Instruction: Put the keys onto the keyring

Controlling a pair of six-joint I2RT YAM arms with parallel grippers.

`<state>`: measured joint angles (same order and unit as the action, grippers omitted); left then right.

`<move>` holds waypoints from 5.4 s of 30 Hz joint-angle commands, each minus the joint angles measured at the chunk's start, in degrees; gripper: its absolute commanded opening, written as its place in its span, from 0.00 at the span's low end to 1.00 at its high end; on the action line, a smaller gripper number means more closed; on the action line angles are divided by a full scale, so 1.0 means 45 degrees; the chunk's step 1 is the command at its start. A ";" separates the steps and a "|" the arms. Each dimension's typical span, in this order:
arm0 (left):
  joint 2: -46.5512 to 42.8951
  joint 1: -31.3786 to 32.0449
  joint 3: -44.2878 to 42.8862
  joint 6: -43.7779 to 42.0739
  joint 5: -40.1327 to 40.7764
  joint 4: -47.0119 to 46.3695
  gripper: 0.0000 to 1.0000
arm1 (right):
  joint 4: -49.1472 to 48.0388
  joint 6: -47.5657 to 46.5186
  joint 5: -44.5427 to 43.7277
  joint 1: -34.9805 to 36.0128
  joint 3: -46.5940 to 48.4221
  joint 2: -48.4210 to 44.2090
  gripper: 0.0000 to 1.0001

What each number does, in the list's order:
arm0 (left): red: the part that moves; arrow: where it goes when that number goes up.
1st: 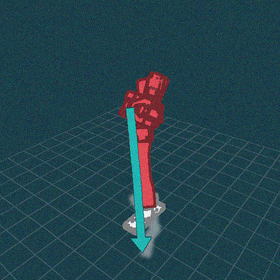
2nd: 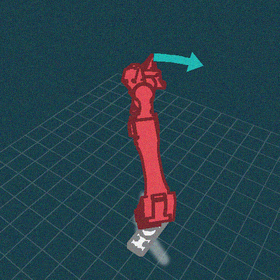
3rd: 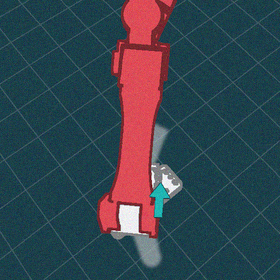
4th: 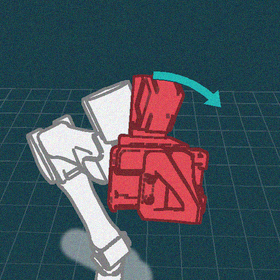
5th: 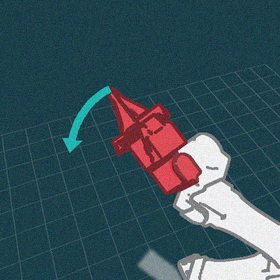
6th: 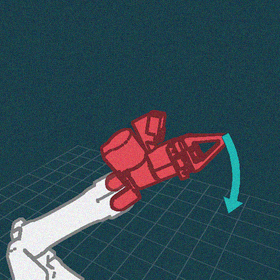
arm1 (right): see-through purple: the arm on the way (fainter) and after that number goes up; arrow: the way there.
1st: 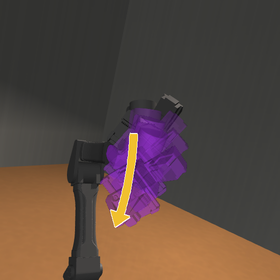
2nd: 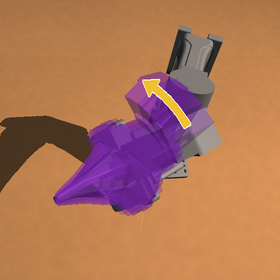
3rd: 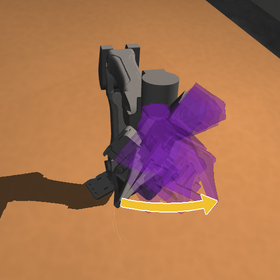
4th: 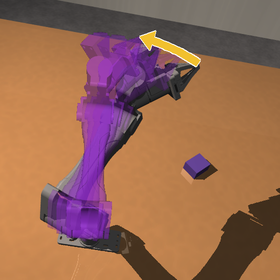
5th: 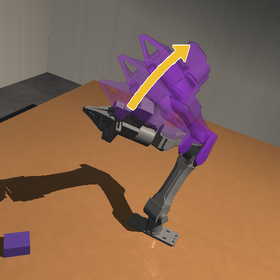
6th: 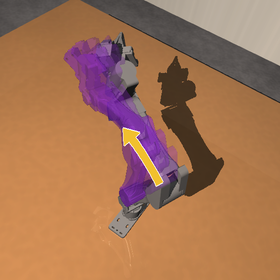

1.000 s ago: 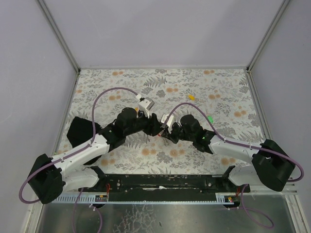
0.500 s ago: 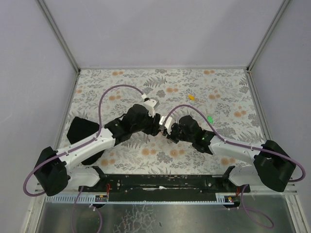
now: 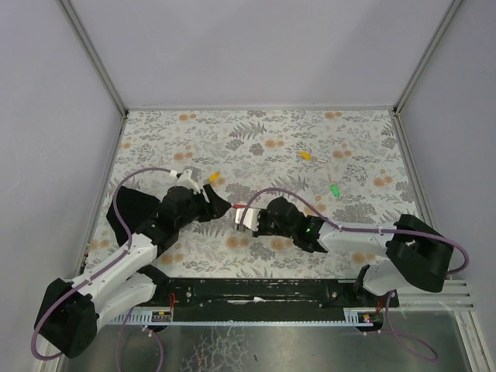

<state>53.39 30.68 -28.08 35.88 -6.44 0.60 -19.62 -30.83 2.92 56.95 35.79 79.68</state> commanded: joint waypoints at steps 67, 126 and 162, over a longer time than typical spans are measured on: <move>0.2995 0.1744 0.3281 0.2539 0.0630 -0.4575 0.13 | 0.0142 0.8655 -0.3030 0.1565 -0.0275 -0.0500 0.60; 0.2514 0.4648 0.2401 0.6941 0.5202 -0.1947 0.23 | -0.1538 0.9166 -0.6195 0.1410 -0.2796 -0.2617 0.57; 0.2088 0.4648 0.3039 0.6104 0.6198 -0.1708 0.17 | -0.1442 0.8951 -0.5644 0.1424 -0.2563 -0.2053 0.57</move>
<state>60.93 51.35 -14.85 63.55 20.56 -3.31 -23.68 9.91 -22.85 63.72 23.16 70.35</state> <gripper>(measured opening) 0.173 0.571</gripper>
